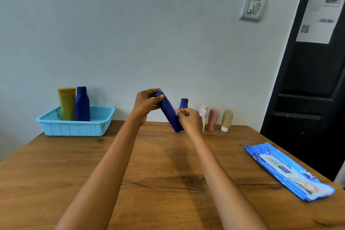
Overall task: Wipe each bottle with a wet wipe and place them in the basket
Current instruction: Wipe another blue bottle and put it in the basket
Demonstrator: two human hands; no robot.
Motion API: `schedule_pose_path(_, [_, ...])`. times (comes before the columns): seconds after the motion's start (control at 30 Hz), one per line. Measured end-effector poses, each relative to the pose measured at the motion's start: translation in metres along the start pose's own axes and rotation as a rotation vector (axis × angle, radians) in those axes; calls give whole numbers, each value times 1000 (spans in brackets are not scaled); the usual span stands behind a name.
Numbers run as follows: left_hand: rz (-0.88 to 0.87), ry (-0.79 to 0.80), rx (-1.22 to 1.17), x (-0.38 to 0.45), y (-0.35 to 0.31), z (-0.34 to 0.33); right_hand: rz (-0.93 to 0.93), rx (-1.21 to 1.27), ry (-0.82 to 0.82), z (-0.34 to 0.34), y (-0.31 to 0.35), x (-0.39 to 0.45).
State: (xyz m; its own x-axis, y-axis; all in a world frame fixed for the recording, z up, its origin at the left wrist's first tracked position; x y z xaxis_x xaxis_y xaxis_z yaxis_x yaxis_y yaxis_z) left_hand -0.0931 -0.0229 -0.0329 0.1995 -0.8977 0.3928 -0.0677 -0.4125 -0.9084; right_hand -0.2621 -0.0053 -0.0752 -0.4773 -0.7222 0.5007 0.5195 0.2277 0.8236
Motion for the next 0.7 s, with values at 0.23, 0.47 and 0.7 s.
schedule_pose_path(0.23, [-15, 47, 42, -2, 1, -9, 6, 327, -30, 0, 27, 3])
schedule_pose_path(0.47, [-35, -3, 51, -5, -2, -7, 37, 378, -39, -1, 35, -1])
schedule_pose_path(0.7, [8, -38, 92, -4, 4, -5, 19, 484, -66, 0, 42, -2])
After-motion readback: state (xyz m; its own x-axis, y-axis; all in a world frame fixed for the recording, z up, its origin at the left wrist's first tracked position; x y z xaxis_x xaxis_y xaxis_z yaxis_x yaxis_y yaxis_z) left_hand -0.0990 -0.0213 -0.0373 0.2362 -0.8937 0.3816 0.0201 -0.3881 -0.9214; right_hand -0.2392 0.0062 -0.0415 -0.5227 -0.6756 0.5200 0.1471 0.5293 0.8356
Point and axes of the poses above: each hand's wrist, its own x-axis towards the middle knuckle, its own z-axis out of the back of the hand, y = z × x, the point moved 5 cm from there along x, towards the middle knuckle, and after that the axes turned 12 degrees about -y, right-handed, at the moved point
